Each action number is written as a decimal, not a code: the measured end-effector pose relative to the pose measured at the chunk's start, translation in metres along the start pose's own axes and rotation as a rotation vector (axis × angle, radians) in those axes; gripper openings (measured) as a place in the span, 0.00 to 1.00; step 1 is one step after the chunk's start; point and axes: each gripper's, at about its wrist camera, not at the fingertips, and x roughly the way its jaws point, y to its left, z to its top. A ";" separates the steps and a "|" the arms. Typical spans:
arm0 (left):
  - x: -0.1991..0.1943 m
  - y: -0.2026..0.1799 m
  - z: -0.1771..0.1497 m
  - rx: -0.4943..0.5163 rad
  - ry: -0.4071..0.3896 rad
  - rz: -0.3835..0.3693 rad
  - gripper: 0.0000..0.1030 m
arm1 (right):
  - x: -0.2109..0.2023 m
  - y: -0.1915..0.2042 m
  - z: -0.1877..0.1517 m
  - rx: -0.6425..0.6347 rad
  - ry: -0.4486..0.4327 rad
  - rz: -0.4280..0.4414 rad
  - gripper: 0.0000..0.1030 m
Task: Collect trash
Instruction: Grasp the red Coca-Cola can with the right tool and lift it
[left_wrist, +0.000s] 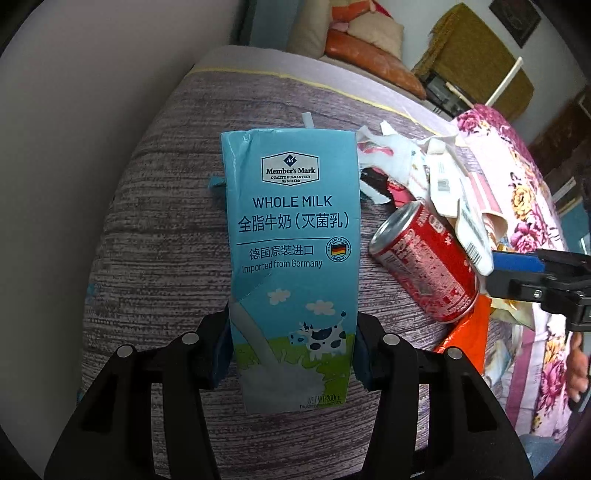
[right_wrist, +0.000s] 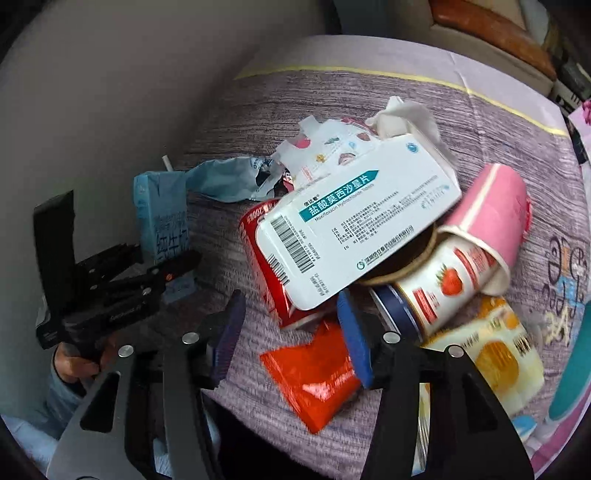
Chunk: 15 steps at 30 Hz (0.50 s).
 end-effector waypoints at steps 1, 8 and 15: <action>0.000 0.001 0.000 -0.004 -0.001 -0.001 0.51 | 0.004 0.001 0.000 0.008 0.007 0.007 0.49; -0.002 0.011 -0.004 -0.033 0.001 -0.009 0.51 | 0.019 0.024 0.000 -0.015 0.073 0.118 0.50; -0.006 0.019 -0.005 -0.043 0.000 -0.010 0.52 | 0.043 0.029 0.026 -0.002 0.097 0.127 0.60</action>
